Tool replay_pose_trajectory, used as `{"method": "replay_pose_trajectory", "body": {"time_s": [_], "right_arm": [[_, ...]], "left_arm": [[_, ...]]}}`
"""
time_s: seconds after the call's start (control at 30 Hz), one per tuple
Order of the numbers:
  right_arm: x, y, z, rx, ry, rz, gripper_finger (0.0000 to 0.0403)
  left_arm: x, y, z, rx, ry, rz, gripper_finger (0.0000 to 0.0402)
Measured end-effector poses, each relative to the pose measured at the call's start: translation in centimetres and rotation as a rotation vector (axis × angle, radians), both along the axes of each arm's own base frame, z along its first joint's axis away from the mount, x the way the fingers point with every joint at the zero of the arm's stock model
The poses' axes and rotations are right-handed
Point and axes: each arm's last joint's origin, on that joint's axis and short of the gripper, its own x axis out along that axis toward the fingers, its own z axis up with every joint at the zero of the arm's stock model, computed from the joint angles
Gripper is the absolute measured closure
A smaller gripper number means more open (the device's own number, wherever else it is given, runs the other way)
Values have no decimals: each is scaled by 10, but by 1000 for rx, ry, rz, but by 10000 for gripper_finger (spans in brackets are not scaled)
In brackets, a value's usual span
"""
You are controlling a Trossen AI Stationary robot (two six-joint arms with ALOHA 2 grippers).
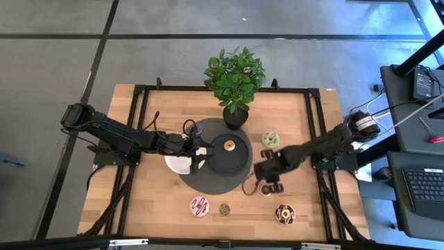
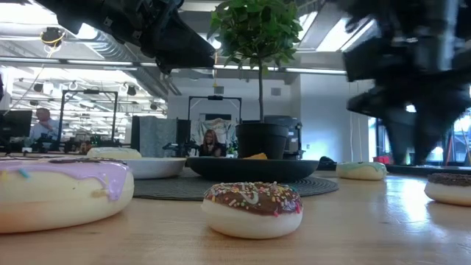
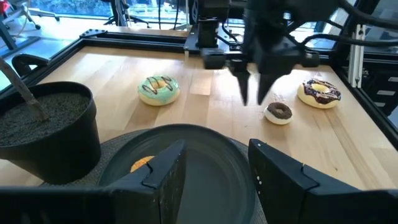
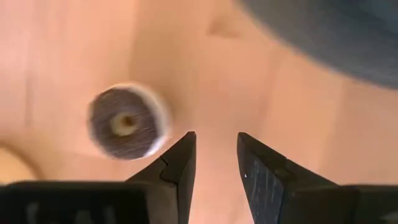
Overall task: Pick & Place donuts
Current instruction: Put the small black donut on the black plate
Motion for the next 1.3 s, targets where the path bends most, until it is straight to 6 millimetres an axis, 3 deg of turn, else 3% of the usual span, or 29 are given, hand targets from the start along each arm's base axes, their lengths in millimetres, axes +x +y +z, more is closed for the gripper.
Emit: {"method": "replay_pose_trajectory", "body": {"time_s": [0.3, 0.73, 1.13, 1.3], "right_arm": [[-13, 34, -4, 17, -41, -43, 283], [-11, 41, -15, -31, -59, -86, 285], [-11, 42, -14, 5, -45, -101, 390], [-7, 41, -6, -5, -39, -105, 392]], "left_arm": [[0, 0, 0, 0, 0, -1, 233], [0, 0, 0, 0, 0, -1, 233], [0, 0, 0, 6, -1, 18, 233], [0, -2, 0, 4, -2, 8, 233]]}}
